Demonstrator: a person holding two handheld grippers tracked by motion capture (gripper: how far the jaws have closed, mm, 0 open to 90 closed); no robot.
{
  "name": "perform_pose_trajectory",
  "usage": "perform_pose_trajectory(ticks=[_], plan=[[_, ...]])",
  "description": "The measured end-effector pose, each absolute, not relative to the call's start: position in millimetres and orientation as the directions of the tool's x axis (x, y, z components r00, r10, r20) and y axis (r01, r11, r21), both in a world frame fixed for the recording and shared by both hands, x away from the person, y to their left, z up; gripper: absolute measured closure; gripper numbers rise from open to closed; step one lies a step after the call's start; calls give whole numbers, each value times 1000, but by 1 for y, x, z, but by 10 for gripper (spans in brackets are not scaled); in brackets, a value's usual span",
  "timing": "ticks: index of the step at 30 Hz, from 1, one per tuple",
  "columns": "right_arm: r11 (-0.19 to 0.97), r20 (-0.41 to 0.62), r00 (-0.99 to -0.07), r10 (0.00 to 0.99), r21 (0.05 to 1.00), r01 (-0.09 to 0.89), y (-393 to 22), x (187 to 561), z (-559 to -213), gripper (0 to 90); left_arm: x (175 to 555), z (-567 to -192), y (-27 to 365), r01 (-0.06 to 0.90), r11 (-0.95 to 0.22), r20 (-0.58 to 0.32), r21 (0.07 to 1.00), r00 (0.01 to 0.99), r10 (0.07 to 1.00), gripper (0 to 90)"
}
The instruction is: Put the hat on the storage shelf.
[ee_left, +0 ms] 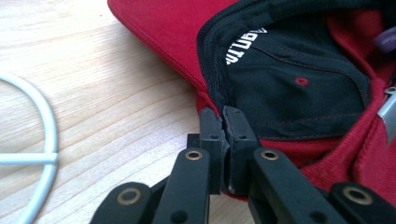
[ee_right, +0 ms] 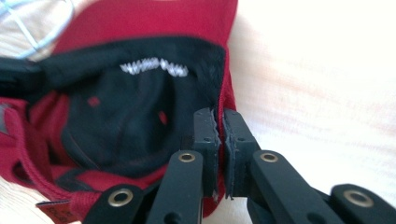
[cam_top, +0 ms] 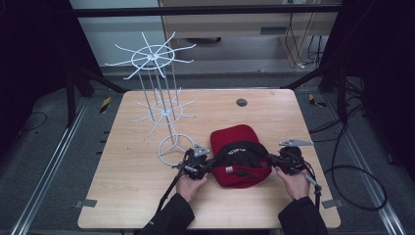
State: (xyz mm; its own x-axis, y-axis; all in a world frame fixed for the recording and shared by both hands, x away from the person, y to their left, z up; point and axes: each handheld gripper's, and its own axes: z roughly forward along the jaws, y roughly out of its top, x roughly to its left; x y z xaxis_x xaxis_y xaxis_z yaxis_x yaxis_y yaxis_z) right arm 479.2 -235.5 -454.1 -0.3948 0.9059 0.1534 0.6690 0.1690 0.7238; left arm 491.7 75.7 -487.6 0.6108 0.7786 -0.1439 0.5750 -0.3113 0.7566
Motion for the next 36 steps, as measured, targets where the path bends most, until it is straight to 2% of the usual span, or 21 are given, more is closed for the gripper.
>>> perform_pose_trajectory(ticks=[6,14,23,30,36], plan=[[182,99,-450,888,822,540,-229,467,-432,866,492,-487,77,586,-308,-164,750,615,771,812],[159,93,-481,872,875,456,-220,455,-413,867,482,-473,84,558,-279,-199,782,647,736,653],[155,92,-501,861,890,429,-206,450,-403,866,459,-437,82,484,-253,-220,837,723,655,550],[156,87,-502,861,893,423,-199,448,-399,866,435,-407,60,382,-287,-171,878,812,558,475],[162,81,-506,859,894,418,-194,447,-397,866,424,-396,35,329,-348,-118,878,853,509,436]])
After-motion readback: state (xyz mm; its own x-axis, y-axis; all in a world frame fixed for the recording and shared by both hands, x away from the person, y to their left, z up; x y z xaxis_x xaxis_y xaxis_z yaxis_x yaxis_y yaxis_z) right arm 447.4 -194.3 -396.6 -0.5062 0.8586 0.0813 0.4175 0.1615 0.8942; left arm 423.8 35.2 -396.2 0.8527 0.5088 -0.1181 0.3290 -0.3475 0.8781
